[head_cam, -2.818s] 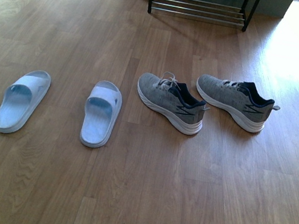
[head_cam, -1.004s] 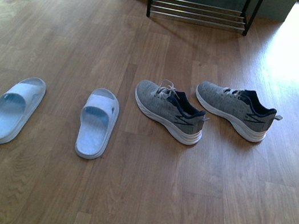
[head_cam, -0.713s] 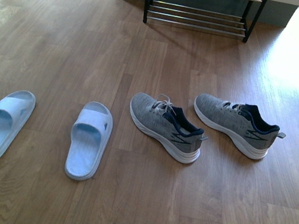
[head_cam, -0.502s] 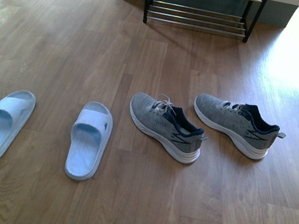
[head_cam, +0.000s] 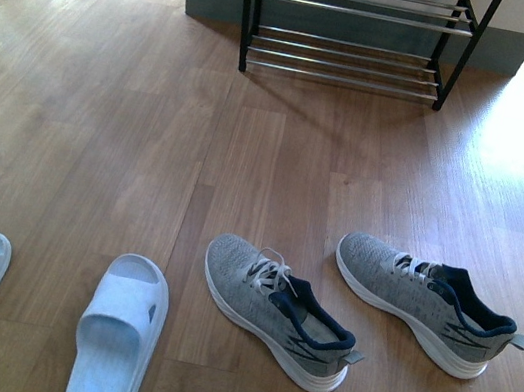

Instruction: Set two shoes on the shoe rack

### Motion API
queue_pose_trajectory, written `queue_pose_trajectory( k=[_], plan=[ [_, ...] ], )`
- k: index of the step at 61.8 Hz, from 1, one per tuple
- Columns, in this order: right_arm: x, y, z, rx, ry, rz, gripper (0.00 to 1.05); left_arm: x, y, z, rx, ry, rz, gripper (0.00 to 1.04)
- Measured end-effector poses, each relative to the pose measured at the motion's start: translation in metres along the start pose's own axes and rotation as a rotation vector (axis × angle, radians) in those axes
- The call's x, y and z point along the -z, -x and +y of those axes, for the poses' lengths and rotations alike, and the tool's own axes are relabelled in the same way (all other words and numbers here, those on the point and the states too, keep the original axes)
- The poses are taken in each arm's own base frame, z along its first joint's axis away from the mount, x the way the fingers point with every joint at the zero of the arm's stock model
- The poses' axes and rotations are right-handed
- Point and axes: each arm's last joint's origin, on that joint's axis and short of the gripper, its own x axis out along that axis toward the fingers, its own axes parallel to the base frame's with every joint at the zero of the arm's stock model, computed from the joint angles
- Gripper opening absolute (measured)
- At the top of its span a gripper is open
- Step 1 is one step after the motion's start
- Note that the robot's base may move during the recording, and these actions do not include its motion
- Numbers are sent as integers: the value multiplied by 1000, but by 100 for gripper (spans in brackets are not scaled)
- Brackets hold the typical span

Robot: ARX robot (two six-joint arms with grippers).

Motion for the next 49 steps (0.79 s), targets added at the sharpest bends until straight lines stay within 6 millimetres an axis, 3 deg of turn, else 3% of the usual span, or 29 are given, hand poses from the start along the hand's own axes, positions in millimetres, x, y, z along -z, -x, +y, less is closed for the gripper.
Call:
queue_pose_trajectory(
  k=[9, 15, 21, 26, 33, 44, 49],
  plan=[
    [0, -18, 4, -322, -53, 101, 96, 0, 0, 0, 1, 0, 0, 95],
    [-2, -51, 9, -374, -44, 164, 96, 0, 0, 0, 0, 0, 0, 95],
    [8, -101, 16, -363, 12, 258, 96, 0, 0, 0, 0, 0, 0, 95],
    [40, -141, 25, -366, 85, 392, 96, 0, 0, 0, 0, 0, 0, 95],
    [97, -176, 32, -372, 176, 578, 96, 0, 0, 0, 0, 0, 0, 95],
    [178, -209, 32, -383, 314, 778, 96, 0, 0, 0, 0, 0, 0, 95],
    [205, -219, 29, -389, 346, 829, 96, 0, 0, 0, 0, 0, 0, 95]
  ],
)
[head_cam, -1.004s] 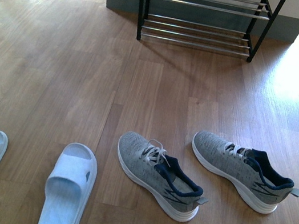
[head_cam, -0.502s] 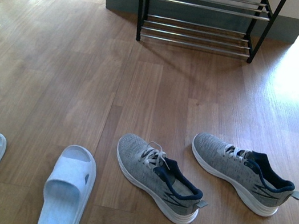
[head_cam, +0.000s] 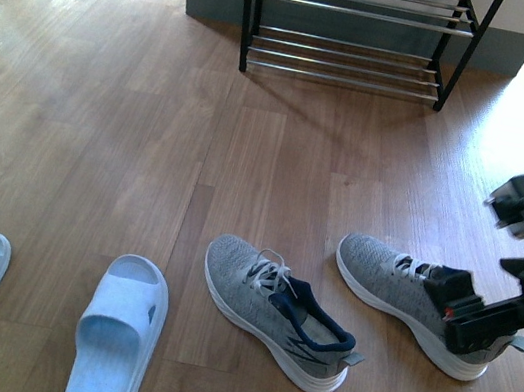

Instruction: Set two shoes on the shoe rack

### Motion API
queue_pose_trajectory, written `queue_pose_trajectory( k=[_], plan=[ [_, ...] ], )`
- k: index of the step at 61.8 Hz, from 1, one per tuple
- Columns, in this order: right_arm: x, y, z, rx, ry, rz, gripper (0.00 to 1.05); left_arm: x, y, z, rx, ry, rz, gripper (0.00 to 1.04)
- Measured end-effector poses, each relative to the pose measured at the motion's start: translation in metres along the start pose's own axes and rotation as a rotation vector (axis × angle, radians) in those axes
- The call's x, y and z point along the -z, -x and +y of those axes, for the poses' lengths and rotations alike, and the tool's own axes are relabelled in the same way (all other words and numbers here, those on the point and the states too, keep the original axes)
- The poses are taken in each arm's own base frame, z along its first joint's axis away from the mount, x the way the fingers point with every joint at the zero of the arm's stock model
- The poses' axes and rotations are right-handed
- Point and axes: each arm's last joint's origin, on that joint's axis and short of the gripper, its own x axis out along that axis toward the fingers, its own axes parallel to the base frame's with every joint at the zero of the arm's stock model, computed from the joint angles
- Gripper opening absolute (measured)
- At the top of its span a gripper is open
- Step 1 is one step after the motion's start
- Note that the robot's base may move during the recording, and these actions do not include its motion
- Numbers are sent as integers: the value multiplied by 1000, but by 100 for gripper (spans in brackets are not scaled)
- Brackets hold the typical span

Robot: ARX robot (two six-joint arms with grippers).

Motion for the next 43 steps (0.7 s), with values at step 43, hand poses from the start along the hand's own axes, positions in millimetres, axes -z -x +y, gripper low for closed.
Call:
queue_pose_trajectory(
  k=[43],
  plan=[
    [33, -92, -34, 36, -30, 136, 96, 0, 0, 0, 0, 0, 0, 95]
  ],
)
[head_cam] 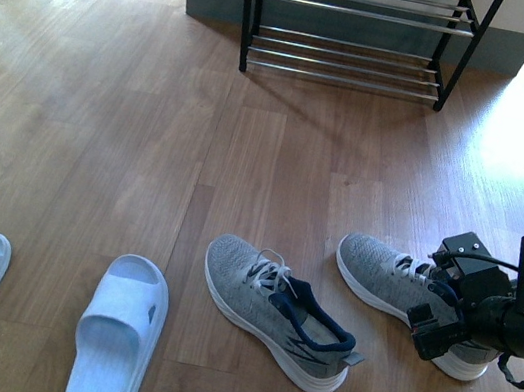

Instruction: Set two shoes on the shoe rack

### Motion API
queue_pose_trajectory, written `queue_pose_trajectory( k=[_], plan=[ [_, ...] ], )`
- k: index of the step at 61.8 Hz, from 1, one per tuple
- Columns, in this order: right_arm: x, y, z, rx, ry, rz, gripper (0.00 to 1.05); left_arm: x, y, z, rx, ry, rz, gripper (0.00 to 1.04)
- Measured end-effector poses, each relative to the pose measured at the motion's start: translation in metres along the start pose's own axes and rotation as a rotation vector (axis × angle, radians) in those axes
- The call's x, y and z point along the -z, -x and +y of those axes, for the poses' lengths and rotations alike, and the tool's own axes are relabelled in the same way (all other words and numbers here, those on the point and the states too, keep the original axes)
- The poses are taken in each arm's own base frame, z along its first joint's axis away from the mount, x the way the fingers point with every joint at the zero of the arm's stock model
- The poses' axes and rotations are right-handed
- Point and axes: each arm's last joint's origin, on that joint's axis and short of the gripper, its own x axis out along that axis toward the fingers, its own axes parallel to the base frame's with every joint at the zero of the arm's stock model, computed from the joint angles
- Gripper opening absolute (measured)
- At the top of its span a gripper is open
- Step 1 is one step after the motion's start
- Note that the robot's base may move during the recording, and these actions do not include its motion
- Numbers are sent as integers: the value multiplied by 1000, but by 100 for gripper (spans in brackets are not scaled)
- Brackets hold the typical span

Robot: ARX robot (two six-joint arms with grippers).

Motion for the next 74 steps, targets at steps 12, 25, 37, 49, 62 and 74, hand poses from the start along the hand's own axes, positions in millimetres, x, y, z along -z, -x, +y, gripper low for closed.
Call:
queue_pose_trajectory(
  k=[12, 25, 37, 49, 62, 74],
  plan=[
    [-1, -12, -1, 8, 3, -1, 85, 0, 0, 0, 0, 0, 0, 95],
    [-3, -16, 2, 8, -4, -3, 52, 0, 0, 0, 0, 0, 0, 95],
    [-1, -13, 8, 0, -3, -8, 19, 0, 0, 0, 0, 0, 0, 95],
    [-4, 1, 18, -19, -20, -51, 1, 0, 0, 0, 0, 0, 0, 95],
    [-24, 52, 22, -17, -99, -194, 1, 0, 0, 0, 0, 0, 0, 95],
    [-60, 170, 13, -18, -187, -431, 1, 0, 0, 0, 0, 0, 0, 95]
  ],
)
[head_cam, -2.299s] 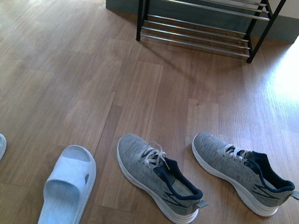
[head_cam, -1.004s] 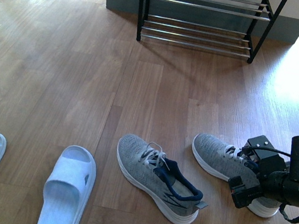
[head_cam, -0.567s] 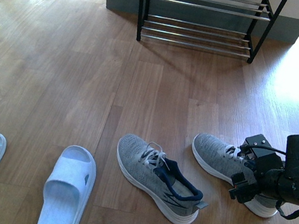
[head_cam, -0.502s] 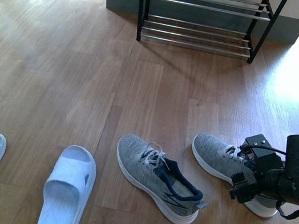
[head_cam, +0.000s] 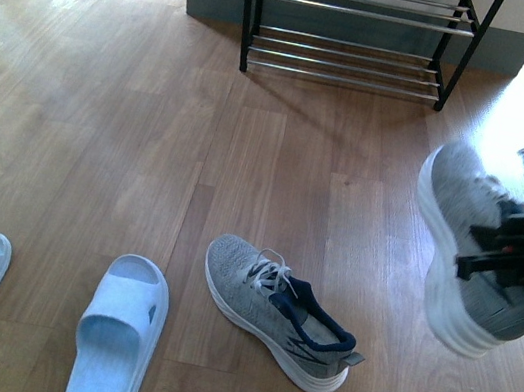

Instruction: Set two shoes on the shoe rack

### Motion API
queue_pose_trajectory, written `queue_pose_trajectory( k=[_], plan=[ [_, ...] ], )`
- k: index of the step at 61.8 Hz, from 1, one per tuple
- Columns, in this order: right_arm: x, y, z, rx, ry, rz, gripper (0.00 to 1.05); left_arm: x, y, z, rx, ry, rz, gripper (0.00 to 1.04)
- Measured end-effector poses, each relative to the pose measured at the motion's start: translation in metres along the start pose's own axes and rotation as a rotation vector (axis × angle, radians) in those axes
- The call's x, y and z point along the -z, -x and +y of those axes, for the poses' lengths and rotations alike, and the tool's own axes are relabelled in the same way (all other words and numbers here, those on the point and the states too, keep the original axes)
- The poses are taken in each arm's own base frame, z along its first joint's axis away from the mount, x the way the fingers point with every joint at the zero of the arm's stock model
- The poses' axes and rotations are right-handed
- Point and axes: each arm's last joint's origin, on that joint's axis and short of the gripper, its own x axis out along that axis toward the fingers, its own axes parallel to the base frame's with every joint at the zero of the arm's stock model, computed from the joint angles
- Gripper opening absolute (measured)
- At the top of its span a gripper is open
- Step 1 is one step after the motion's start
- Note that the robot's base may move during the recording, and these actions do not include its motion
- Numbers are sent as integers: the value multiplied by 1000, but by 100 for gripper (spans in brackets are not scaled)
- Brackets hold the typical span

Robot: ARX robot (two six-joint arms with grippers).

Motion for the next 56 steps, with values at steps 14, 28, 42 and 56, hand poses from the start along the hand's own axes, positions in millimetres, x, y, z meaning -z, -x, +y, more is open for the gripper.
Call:
queue_pose_trajectory(
  k=[14, 28, 42, 56],
  plan=[
    [-53, 128, 13, -71, -88, -178, 1, 0, 0, 0, 0, 0, 0, 95],
    [-67, 188, 23, -105, -113, -335, 1, 0, 0, 0, 0, 0, 0, 95],
    [-65, 187, 23, -107, -124, -323, 1, 0, 0, 0, -2, 0, 0, 95],
    [-65, 187, 23, -116, -125, -323, 1, 0, 0, 0, -2, 0, 0, 95]
  ],
)
